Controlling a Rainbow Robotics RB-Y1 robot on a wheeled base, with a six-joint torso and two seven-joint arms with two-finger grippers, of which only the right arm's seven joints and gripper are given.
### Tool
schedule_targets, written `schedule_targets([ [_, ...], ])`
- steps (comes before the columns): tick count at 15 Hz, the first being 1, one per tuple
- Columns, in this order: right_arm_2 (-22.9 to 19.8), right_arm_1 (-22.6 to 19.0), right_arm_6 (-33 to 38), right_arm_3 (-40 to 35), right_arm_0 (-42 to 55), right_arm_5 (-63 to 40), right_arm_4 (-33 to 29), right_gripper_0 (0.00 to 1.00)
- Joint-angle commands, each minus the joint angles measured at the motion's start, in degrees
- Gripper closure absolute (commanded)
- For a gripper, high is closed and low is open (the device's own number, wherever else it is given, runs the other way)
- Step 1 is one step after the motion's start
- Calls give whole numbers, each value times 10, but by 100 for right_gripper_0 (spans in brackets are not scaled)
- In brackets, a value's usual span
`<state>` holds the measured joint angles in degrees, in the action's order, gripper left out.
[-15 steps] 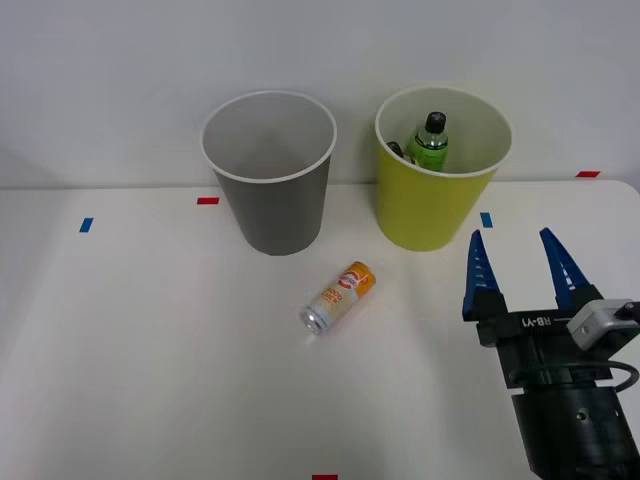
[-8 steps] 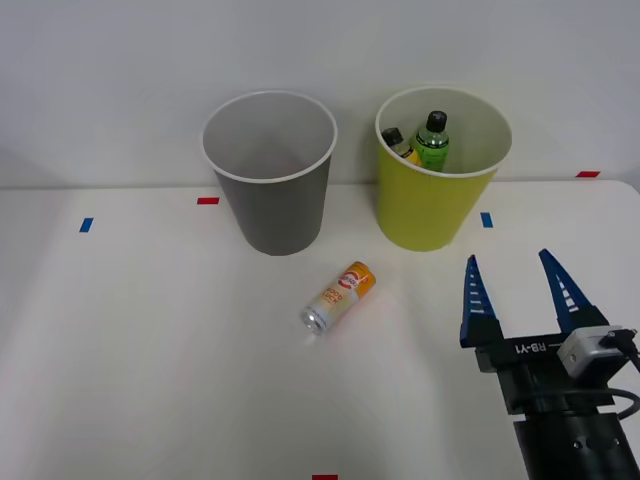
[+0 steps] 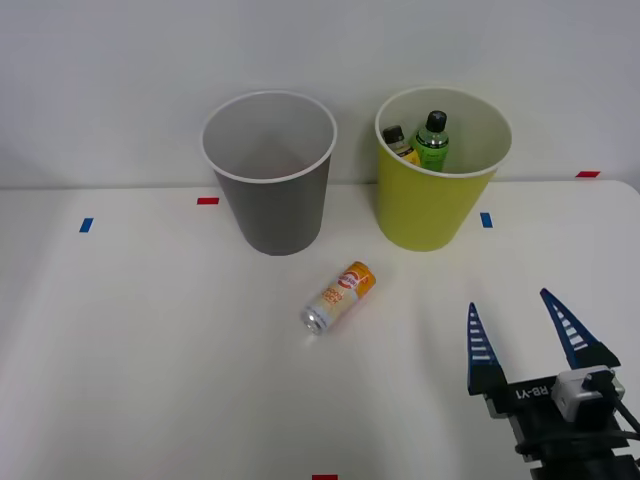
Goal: Put cans in the gray bin, plastic bottles in the light green bin
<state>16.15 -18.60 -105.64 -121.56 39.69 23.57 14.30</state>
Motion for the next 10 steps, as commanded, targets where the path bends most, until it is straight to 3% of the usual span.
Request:
schedule_targets([
  [1,-26,26,200,0,52,-1,-153,24],
  [7,-71,92,364,106,70,94,-308,24],
  [10,-85,123,410,120,93,114,-364,25],
])
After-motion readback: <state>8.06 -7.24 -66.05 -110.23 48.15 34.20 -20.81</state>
